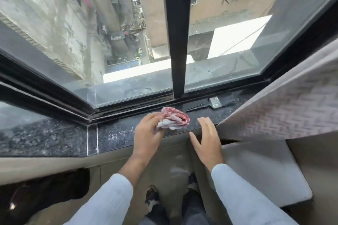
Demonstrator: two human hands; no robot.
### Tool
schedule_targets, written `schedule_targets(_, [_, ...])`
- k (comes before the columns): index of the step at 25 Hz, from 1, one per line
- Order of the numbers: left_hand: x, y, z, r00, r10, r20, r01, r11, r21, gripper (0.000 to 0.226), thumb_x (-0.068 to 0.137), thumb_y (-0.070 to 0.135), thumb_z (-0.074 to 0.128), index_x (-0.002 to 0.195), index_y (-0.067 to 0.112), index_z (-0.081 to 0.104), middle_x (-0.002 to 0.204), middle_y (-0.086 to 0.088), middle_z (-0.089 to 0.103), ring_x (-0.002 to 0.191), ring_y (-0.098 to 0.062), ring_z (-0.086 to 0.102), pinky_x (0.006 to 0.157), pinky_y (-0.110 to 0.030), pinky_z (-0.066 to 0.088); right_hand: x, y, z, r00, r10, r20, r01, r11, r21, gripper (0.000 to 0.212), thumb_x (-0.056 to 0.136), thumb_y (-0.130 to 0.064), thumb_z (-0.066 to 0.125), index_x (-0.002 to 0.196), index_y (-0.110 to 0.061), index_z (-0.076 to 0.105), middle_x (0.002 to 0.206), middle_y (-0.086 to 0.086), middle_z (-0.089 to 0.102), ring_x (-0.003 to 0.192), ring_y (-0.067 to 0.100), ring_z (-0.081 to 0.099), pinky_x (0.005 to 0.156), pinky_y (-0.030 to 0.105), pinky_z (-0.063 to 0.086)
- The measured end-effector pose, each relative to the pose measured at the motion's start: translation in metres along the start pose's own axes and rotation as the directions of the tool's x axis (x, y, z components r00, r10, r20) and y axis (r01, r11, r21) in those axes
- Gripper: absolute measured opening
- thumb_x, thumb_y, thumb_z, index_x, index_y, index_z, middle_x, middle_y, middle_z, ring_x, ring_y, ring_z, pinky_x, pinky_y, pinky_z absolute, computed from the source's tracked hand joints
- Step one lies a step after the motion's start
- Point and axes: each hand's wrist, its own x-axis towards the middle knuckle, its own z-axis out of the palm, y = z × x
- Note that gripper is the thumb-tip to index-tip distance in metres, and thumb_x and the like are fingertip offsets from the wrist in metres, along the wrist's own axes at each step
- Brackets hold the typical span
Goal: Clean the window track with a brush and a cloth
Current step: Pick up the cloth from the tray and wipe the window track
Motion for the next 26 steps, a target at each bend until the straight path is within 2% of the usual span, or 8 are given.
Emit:
schedule_targets(3, [0.049,-0.014,0.003,0.815,0.509,0.277,-0.576,0.761,0.298,0.033,0.086,0.009,0.072,0.118,0.006,0.078,0.12,-0.008,0.079,0.112,-0.029,0.07,0.107,-0.038,0.053,0.002,0.017,0.018,0.991,-0.071,0.109,0.115,0.873,-0.474,0.085,0.103,-0.051,0.055,0.164,-0.001,0.023,0.175,0.021,0.02,0.164,0.037,0.015,0.134,0.053,0.021])
schedule_targets(5, [0.066,-0.016,0.023,0.647,0.592,0.481,-0.755,0.588,0.29,0.032,0.082,0.0,0.082,0.114,0.001,0.079,0.117,-0.012,0.08,0.11,-0.031,0.074,0.104,-0.041,0.058,0.002,0.027,0.025,0.985,-0.115,0.131,0.169,0.815,-0.555,0.089,0.102,-0.056,0.043,0.164,0.002,0.018,0.175,0.026,0.014,0.164,0.04,0.012,0.133,0.056,0.023])
schedule_targets(7, [0.068,-0.032,0.033,0.542,0.579,0.609,-0.819,0.527,0.228,0.037,0.077,-0.005,0.086,0.113,-0.001,0.079,0.116,-0.014,0.081,0.11,-0.031,0.076,0.102,-0.041,0.06,0.006,0.03,0.03,0.983,-0.121,0.141,0.181,0.801,-0.571,0.094,0.097,-0.059,0.034,0.163,0.004,0.016,0.174,0.029,0.012,0.164,0.042,0.011,0.132,0.058,0.023])
schedule_targets(14, [0.035,-0.114,-0.038,0.663,0.442,0.604,-0.727,0.574,0.377,0.05,0.092,-0.004,0.045,0.137,0.003,0.066,0.142,-0.014,0.069,0.125,-0.033,0.069,0.105,-0.046,0.058,0.006,0.038,0.042,0.984,-0.123,0.132,0.178,0.776,-0.605,0.104,0.096,-0.069,0.036,0.164,0.004,0.009,0.176,0.027,0.005,0.165,0.04,0.003,0.134,0.059,0.016])
schedule_targets(18, [0.002,-0.153,-0.111,0.825,0.266,0.499,-0.555,0.547,0.626,0.049,0.08,-0.009,0.065,0.127,0.001,0.071,0.133,-0.018,0.072,0.111,-0.039,0.072,0.091,-0.048,0.061,0.006,0.042,0.048,0.982,-0.169,0.086,0.186,0.778,-0.6,0.107,0.095,-0.071,0.04,0.165,0.004,0.008,0.176,0.027,0.004,0.165,0.04,0.003,0.133,0.059,0.016])
schedule_targets(21, [-0.018,-0.155,-0.137,0.97,-0.042,0.238,-0.164,0.606,0.778,0.046,0.08,-0.008,0.065,0.125,0.0,0.07,0.129,-0.022,0.07,0.105,-0.045,0.069,0.088,-0.052,0.062,0.007,0.046,0.051,0.979,-0.198,0.051,0.19,0.788,-0.586,0.108,0.094,-0.071,0.043,0.165,0.003,0.008,0.176,0.027,0.005,0.165,0.04,0.004,0.133,0.06,0.016])
schedule_targets(23, [-0.023,-0.144,-0.13,0.96,-0.279,0.011,0.169,0.611,0.773,0.036,0.087,-0.007,0.058,0.122,-0.003,0.068,0.129,-0.025,0.066,0.102,-0.049,0.067,0.087,-0.056,0.061,0.007,0.045,0.052,0.979,-0.201,0.037,0.185,0.791,-0.583,0.109,0.094,-0.071,0.043,0.165,0.004,0.008,0.175,0.027,0.006,0.165,0.04,0.004,0.133,0.06,0.015])
schedule_targets(26, [-0.021,-0.125,-0.109,0.842,-0.497,-0.212,0.506,0.589,0.63,0.022,0.093,-0.002,0.056,0.111,-0.007,0.066,0.114,-0.029,0.064,0.092,-0.053,0.067,0.08,-0.057,0.056,0.006,0.043,0.053,0.98,-0.197,0.04,0.183,0.791,-0.583,0.11,0.094,-0.072,0.044,0.164,0.004,0.008,0.175,0.028,0.007,0.165,0.041,0.004,0.133,0.06,0.015])
